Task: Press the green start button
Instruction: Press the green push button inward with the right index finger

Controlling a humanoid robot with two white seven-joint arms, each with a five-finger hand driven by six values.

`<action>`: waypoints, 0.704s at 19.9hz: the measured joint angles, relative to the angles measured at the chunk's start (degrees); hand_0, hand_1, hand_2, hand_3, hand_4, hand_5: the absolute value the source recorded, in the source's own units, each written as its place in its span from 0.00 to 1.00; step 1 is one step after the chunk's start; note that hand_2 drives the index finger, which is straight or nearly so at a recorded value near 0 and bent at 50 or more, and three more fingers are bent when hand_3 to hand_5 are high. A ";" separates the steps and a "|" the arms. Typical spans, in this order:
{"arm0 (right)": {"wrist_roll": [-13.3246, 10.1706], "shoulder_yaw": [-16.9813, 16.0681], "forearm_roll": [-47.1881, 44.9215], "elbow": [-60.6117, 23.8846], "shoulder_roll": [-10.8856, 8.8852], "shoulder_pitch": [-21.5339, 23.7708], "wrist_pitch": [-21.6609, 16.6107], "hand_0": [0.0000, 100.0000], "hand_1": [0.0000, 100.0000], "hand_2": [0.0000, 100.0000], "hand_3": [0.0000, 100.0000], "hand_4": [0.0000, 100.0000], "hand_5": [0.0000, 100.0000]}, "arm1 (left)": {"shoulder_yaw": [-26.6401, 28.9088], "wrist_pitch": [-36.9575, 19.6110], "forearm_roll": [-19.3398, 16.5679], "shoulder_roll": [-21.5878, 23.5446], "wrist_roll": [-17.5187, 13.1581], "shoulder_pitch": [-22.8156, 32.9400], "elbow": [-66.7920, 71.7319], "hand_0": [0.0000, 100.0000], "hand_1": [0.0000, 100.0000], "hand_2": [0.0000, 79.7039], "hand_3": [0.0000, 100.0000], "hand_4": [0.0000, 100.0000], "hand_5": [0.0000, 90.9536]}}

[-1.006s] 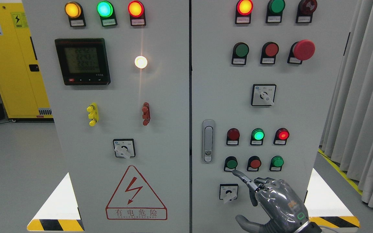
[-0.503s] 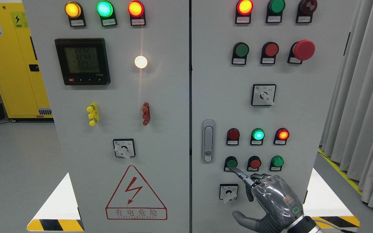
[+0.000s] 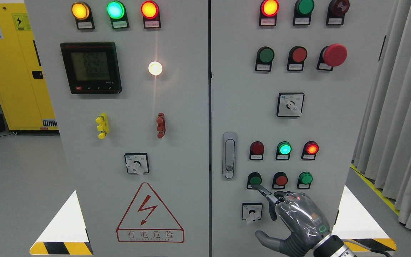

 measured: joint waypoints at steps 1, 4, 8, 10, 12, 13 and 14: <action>-0.03 0.02 -0.05 0.21 -0.01 -0.10 0.26 0.24 0.64 0.00 0.78 0.65 0.65 | 0.00 0.00 0.00 0.00 0.00 0.00 0.00 0.12 0.56 0.00 0.00 0.00 0.00; -0.09 0.10 -0.18 0.67 -0.03 -0.39 0.62 0.24 0.64 0.00 0.78 0.65 0.65 | 0.00 0.00 0.00 0.00 0.00 0.00 0.00 0.12 0.56 0.00 0.00 0.00 0.00; -0.13 0.15 -0.29 1.16 -0.05 -0.85 0.90 0.25 0.64 0.00 0.78 0.65 0.65 | 0.00 0.00 0.00 0.00 0.00 0.00 0.00 0.12 0.56 0.00 0.00 0.00 0.00; -0.14 0.18 -0.31 1.37 -0.06 -0.98 0.94 0.25 0.64 0.00 0.78 0.65 0.65 | 0.00 0.00 0.00 -0.01 0.00 0.00 0.00 0.12 0.56 0.00 0.00 0.00 0.00; -0.15 0.21 -0.34 1.64 -0.09 -1.10 1.05 0.25 0.64 0.00 0.78 0.66 0.65 | 0.00 0.00 0.00 -0.01 0.00 0.00 0.00 0.12 0.56 0.00 0.00 0.00 0.00; -0.16 0.22 -0.34 1.74 -0.10 -1.13 1.06 0.25 0.64 0.00 0.78 0.66 0.65 | 0.00 0.00 0.00 -0.01 0.00 0.00 0.00 0.12 0.56 0.00 0.00 0.00 0.00; -0.17 0.23 -0.35 1.85 -0.11 -1.16 1.07 0.25 0.64 0.00 0.78 0.66 0.65 | 0.00 0.00 0.00 0.00 0.00 0.00 0.00 0.12 0.56 0.00 0.00 0.00 0.00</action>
